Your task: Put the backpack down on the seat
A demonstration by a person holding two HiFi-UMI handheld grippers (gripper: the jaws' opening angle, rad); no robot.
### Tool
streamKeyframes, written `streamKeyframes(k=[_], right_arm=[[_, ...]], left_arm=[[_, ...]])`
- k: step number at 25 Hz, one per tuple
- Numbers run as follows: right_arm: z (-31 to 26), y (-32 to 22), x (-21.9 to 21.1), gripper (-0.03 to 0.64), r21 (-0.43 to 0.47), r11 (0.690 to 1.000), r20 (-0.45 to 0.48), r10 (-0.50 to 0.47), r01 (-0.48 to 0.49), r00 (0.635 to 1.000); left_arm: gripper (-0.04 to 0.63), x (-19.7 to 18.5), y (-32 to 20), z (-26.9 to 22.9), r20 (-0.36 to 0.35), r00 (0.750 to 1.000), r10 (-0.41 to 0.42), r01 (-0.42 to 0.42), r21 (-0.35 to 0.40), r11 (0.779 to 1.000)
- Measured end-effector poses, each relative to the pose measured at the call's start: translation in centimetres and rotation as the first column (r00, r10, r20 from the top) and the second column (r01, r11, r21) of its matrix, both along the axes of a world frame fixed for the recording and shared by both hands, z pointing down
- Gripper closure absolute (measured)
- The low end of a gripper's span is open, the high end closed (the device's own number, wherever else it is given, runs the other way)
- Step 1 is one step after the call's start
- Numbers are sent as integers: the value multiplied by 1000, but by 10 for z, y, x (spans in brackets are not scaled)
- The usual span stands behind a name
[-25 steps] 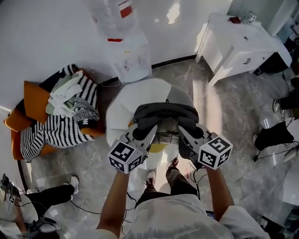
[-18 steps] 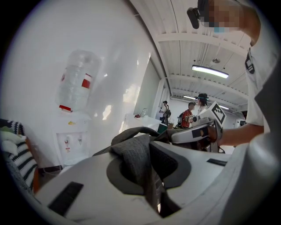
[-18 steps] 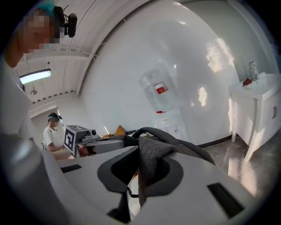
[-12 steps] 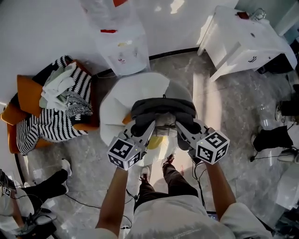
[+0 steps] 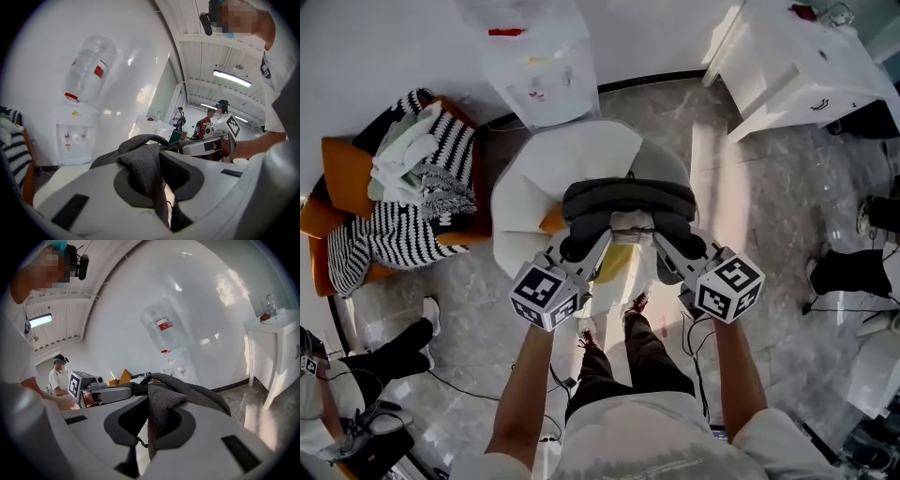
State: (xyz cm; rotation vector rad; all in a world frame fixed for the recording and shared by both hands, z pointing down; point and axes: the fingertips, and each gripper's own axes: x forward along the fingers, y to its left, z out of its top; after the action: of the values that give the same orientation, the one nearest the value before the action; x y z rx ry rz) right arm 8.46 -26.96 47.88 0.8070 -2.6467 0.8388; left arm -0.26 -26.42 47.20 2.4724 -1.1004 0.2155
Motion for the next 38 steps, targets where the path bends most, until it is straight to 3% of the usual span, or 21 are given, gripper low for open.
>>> streamKeyframes(k=[11, 19, 38], right_arm=[[61, 2, -5, 581, -76, 997, -19, -23, 22, 1000], [112, 9, -8, 580, -173, 985, -23, -22, 18, 1000], [185, -20, -1, 580, -257, 966, -36, -31, 21, 999]], left_arm=[[543, -6, -1, 60, 13, 999, 38, -37, -85, 996], [543, -9, 13, 110, -10, 1000, 9, -11, -210, 978], [541, -4, -17, 183, -62, 997, -47, 25, -317, 948]])
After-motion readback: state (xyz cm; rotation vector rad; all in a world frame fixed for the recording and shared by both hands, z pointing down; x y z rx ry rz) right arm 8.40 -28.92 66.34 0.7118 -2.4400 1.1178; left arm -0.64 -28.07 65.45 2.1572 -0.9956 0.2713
